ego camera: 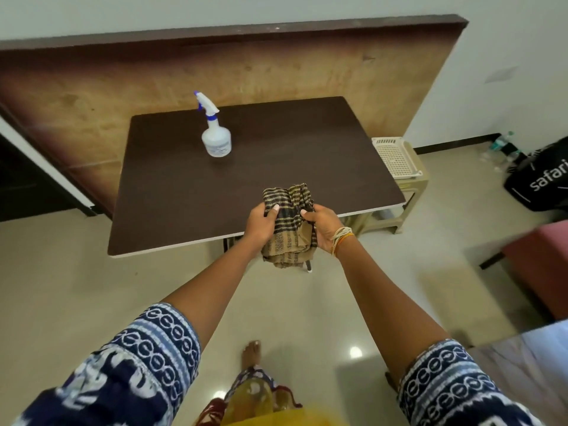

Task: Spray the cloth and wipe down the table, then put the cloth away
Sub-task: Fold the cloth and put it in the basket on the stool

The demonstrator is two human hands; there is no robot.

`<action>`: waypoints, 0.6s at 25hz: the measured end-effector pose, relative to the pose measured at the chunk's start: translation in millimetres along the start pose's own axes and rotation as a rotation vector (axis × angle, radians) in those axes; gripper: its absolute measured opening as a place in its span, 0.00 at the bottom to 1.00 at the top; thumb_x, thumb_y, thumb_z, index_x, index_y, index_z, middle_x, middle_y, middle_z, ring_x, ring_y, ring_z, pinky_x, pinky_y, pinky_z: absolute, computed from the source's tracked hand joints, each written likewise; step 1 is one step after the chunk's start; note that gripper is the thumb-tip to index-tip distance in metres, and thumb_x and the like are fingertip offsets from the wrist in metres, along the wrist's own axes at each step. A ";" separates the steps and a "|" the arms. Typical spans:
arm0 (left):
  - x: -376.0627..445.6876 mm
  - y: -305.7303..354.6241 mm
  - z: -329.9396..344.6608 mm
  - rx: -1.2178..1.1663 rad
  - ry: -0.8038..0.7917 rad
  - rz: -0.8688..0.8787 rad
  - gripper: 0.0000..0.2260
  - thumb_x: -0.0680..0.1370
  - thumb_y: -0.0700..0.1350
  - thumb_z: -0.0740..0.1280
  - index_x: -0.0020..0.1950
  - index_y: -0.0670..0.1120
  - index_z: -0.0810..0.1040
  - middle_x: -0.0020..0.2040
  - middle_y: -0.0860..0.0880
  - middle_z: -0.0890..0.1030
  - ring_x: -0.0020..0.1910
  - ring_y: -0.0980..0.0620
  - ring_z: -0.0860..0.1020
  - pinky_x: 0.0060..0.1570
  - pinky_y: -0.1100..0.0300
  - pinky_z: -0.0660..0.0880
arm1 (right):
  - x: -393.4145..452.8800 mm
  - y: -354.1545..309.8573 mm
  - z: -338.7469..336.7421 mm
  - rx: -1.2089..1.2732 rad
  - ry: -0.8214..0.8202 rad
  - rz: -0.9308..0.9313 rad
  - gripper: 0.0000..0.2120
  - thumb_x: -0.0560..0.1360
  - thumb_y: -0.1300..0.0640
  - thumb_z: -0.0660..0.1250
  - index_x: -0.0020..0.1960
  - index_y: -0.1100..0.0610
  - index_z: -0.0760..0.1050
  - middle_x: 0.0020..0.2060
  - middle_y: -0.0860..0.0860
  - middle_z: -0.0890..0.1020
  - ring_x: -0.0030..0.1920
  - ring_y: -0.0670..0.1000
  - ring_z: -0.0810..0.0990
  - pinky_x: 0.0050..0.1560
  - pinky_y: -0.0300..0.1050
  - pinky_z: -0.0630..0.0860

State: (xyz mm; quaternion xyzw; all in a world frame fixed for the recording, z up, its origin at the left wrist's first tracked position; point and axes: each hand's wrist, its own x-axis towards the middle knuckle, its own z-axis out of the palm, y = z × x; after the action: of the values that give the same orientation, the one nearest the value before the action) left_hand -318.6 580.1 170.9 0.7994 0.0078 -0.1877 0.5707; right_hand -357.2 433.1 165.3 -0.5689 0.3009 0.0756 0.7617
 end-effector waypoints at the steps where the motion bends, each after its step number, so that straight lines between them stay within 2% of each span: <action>1: 8.8 3.3 12.2 0.031 -0.004 0.012 0.14 0.82 0.47 0.59 0.63 0.43 0.76 0.58 0.45 0.80 0.56 0.46 0.78 0.58 0.51 0.74 | 7.3 -3.5 -12.4 0.003 0.014 -0.001 0.09 0.79 0.65 0.60 0.55 0.62 0.77 0.48 0.59 0.83 0.50 0.58 0.81 0.58 0.60 0.78; 3: 31.6 13.5 39.3 0.070 -0.021 0.017 0.14 0.82 0.48 0.59 0.62 0.43 0.77 0.58 0.44 0.81 0.57 0.44 0.78 0.60 0.47 0.74 | 28.4 -13.5 -37.2 0.012 0.058 -0.007 0.10 0.80 0.65 0.58 0.53 0.61 0.77 0.49 0.60 0.82 0.51 0.59 0.81 0.58 0.61 0.77; 8: 93.6 45.5 96.8 0.104 -0.041 0.019 0.14 0.83 0.48 0.58 0.62 0.43 0.76 0.57 0.45 0.80 0.56 0.45 0.78 0.59 0.49 0.75 | 93.0 -47.4 -89.3 -0.023 0.140 -0.010 0.12 0.81 0.65 0.55 0.56 0.63 0.77 0.55 0.63 0.81 0.56 0.61 0.80 0.61 0.64 0.75; 12: 162.5 73.5 138.8 0.149 -0.069 0.027 0.15 0.83 0.49 0.58 0.64 0.44 0.75 0.60 0.45 0.80 0.58 0.45 0.77 0.61 0.47 0.74 | 148.7 -86.8 -129.7 -0.022 0.132 0.000 0.13 0.82 0.63 0.53 0.52 0.58 0.78 0.54 0.63 0.81 0.54 0.60 0.80 0.59 0.63 0.76; 15: 202.0 96.4 172.4 0.176 -0.107 0.013 0.15 0.83 0.49 0.57 0.65 0.45 0.74 0.60 0.45 0.79 0.59 0.45 0.77 0.62 0.46 0.73 | 181.7 -111.0 -160.1 0.013 0.110 0.024 0.13 0.83 0.61 0.53 0.54 0.56 0.77 0.57 0.63 0.80 0.54 0.60 0.80 0.56 0.63 0.78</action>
State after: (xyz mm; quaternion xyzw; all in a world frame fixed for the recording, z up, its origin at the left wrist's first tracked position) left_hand -159.2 347.9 148.2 0.8353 -0.0446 -0.2265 0.4990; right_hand -219.3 207.9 130.0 -0.5636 0.3497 0.0514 0.7466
